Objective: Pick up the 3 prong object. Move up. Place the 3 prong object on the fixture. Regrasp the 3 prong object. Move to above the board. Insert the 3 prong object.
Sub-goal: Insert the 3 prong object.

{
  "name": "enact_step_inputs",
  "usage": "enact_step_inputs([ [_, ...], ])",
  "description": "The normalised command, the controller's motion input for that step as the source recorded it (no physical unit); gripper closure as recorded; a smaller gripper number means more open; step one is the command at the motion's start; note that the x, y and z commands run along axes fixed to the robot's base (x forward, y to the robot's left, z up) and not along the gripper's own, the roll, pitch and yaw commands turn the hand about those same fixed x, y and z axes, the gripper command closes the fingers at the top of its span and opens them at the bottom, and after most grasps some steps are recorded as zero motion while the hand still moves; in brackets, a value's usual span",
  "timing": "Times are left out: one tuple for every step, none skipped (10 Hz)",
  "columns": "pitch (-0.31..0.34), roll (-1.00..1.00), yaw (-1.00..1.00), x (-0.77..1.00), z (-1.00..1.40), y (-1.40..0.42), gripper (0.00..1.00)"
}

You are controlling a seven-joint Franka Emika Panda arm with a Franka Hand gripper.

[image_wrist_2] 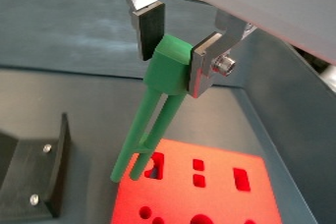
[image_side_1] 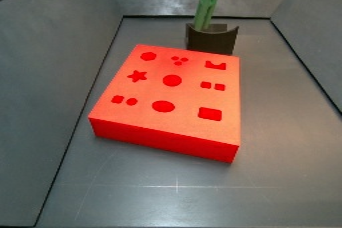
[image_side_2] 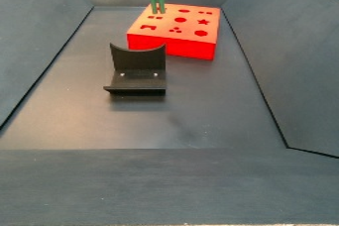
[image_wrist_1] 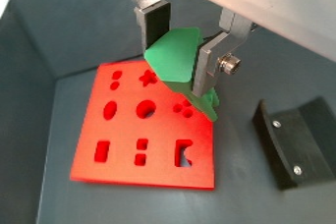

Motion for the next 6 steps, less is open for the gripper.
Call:
enact_step_inputs([
  [0.0,-0.05,1.0,-0.03,-0.07,-0.04,1.0],
  [-0.01,0.0,0.16,-0.07,0.0,0.0,1.0],
  [0.0,0.0,0.0,0.0,0.0,0.0,1.0],
  [-0.07,-0.05,0.0,-0.32,0.0,-0.17,1.0],
  [-0.201,-0.03,0.0,-0.67,0.24,-0.38,1.0],
  [-0.326,-0.02,0.0,-0.85,0.57,-0.46,1.0],
])
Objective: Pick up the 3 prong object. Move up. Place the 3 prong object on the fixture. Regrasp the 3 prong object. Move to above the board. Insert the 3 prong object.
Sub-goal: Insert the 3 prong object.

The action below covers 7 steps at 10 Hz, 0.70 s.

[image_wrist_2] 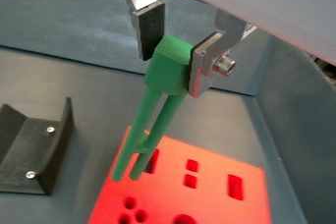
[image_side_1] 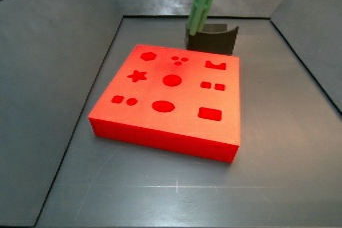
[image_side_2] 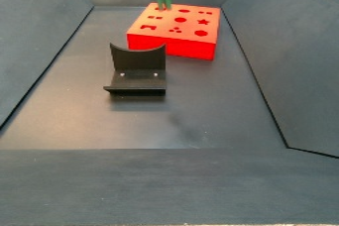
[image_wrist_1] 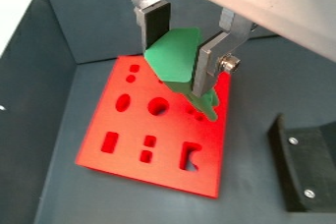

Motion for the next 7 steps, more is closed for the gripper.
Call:
enact_step_inputs([
  [-0.413,-0.12,0.03,-0.71,0.8,-0.43,1.0],
  [-0.314,-0.31,0.24,-0.3,0.81,-0.32,1.0],
  [-0.223,-0.43,0.4,-0.17,0.53,-0.15,1.0],
  [-0.187,-0.4,0.44,-0.1,0.23,0.0,1.0],
  [-0.129,0.0,0.14,-0.15,0.0,-0.03,1.0],
  [0.0,0.0,0.0,0.0,-0.02,-0.06,1.0],
  [-0.084,-0.49,0.0,0.07,-0.15,0.4,1.0],
])
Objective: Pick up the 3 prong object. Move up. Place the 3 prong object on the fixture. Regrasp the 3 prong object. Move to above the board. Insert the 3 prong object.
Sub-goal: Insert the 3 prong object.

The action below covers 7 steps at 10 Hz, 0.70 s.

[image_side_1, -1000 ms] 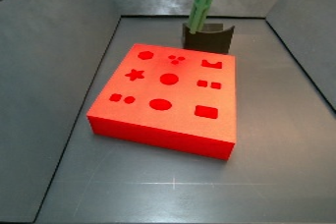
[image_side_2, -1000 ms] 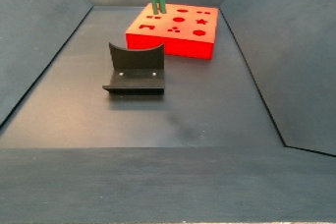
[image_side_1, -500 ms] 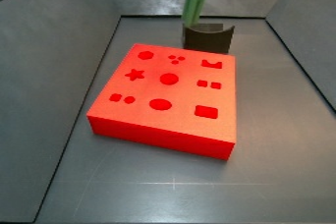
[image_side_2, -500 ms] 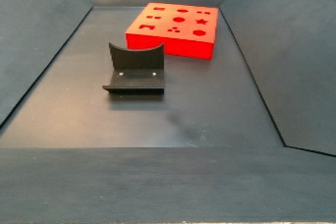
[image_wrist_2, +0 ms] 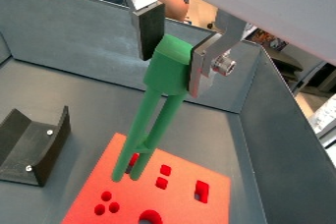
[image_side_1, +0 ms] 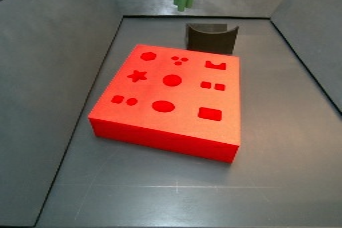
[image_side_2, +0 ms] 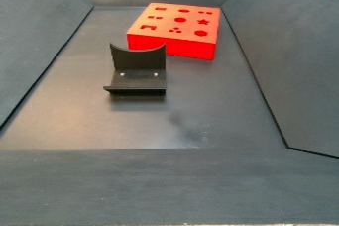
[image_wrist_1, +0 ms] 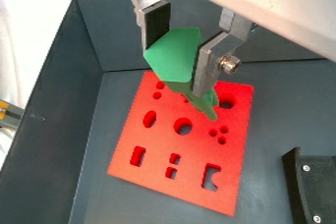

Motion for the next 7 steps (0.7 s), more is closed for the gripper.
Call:
enact_step_inputs([
  [-0.136,-0.5,0.17,0.0,-0.11,0.34,1.0],
  [-0.067,-0.13,0.12,0.0,-0.08,0.0,1.0],
  [-0.006,0.0,0.01,0.0,0.0,0.0,1.0],
  [0.0,0.0,0.01,0.0,0.0,0.0,1.0],
  [0.0,0.0,0.01,0.0,0.0,0.0,1.0],
  [-0.006,0.0,0.01,0.0,-0.1,-0.09,1.0],
  [0.0,-0.03,0.0,0.08,-0.2,-0.12,1.0],
])
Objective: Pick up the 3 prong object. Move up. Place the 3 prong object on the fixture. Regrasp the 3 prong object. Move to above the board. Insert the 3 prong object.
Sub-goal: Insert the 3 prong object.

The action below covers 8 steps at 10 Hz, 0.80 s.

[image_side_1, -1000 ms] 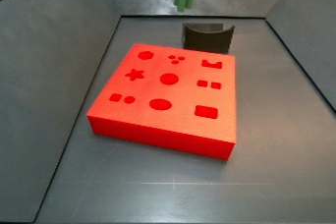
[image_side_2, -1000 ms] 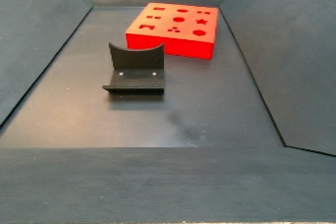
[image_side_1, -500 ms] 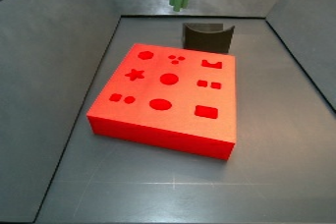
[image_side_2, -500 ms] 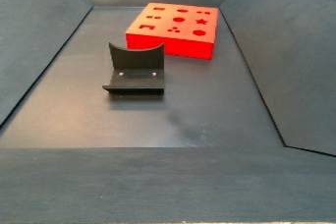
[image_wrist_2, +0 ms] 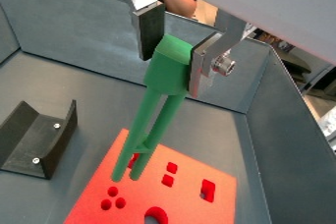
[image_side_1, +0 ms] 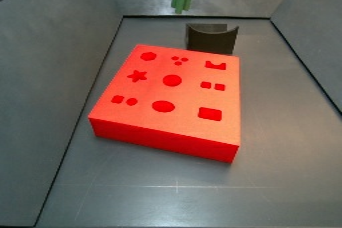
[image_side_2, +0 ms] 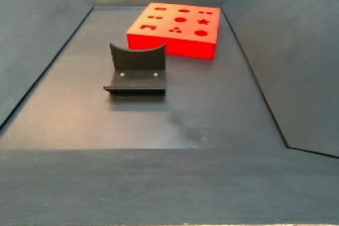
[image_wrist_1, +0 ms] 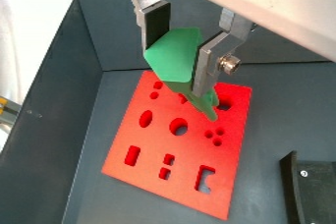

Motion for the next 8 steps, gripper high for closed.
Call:
enact_step_inputs([
  [0.011,0.0,0.0,0.19,-0.16,-0.21,1.0],
  [0.031,0.0,0.02,0.24,-0.09,-0.22,1.0],
  [0.041,0.0,0.01,0.2,-0.08,-0.23,1.0],
  [0.02,0.0,0.0,0.11,-0.01,-0.16,1.0],
  [0.0,0.0,0.0,0.01,0.0,-0.02,1.0],
  [0.0,-0.01,0.0,0.0,0.0,0.0,1.0],
  [-0.004,-0.07,0.0,0.07,-0.08,-0.07,1.0],
  [0.0,-0.09,0.0,0.17,-0.1,-0.16,1.0],
])
